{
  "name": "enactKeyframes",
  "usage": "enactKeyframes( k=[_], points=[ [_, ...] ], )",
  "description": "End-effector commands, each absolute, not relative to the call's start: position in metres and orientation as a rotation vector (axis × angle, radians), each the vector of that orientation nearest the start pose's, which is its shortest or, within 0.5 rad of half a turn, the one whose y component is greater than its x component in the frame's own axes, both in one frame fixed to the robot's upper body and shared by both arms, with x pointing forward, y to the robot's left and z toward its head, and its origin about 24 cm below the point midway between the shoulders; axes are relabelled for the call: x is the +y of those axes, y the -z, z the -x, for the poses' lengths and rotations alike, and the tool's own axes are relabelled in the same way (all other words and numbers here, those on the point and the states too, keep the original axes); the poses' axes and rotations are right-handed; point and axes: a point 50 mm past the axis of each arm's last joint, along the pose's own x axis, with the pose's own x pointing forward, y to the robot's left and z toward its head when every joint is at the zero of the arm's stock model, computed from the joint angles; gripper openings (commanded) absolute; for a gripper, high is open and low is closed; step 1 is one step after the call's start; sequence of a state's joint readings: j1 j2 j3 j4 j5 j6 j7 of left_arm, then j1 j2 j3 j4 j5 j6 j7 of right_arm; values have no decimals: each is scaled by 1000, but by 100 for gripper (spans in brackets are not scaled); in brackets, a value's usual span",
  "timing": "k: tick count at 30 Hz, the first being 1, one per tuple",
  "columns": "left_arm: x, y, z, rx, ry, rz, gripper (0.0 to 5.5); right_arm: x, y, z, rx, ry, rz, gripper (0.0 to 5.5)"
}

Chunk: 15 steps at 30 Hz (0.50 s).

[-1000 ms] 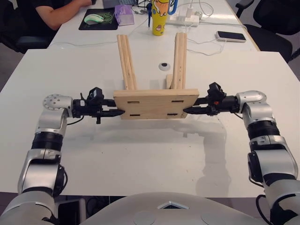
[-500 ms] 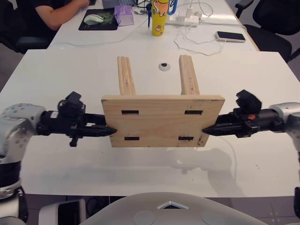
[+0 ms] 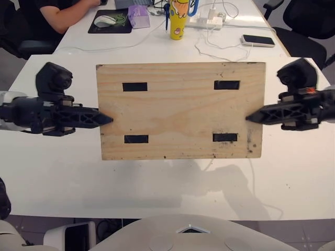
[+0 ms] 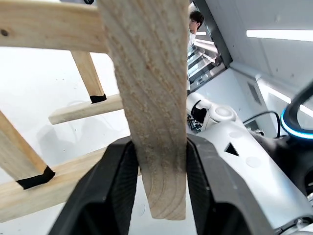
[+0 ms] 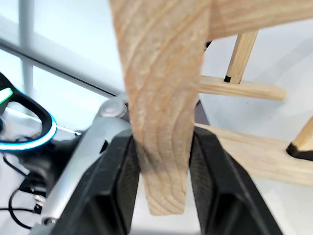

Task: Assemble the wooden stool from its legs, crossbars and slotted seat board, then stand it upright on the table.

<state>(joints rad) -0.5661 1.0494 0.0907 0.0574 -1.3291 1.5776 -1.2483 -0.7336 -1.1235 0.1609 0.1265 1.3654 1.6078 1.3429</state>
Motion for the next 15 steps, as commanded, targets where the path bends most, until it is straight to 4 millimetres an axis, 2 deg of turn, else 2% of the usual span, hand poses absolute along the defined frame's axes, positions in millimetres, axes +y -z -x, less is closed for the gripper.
enactKeyframes(
  k=[1,6,7,8,9,12,15],
  points=[
    [230,-205,-246,877,1408,800,134,-227,-220,-244,1041,-1519,-975,132],
    [233,-186,-258,935,1334,897,134,-235,-202,-253,1100,-1400,-1148,132],
    [233,-183,-262,948,1313,921,171,-238,-196,-255,1106,-1368,-1176,132],
    [233,-181,-266,950,1295,942,179,-239,-192,-257,1106,-1346,-1197,132],
    [233,-181,-270,941,1290,966,195,-240,-189,-259,1100,-1339,-1236,168],
    [237,-183,-285,875,1248,1007,235,-247,-182,-264,1074,-1285,-1300,204],
    [251,-183,-296,788,1175,1005,284,-257,-179,-271,1015,-1213,-1313,255]
  ],
)
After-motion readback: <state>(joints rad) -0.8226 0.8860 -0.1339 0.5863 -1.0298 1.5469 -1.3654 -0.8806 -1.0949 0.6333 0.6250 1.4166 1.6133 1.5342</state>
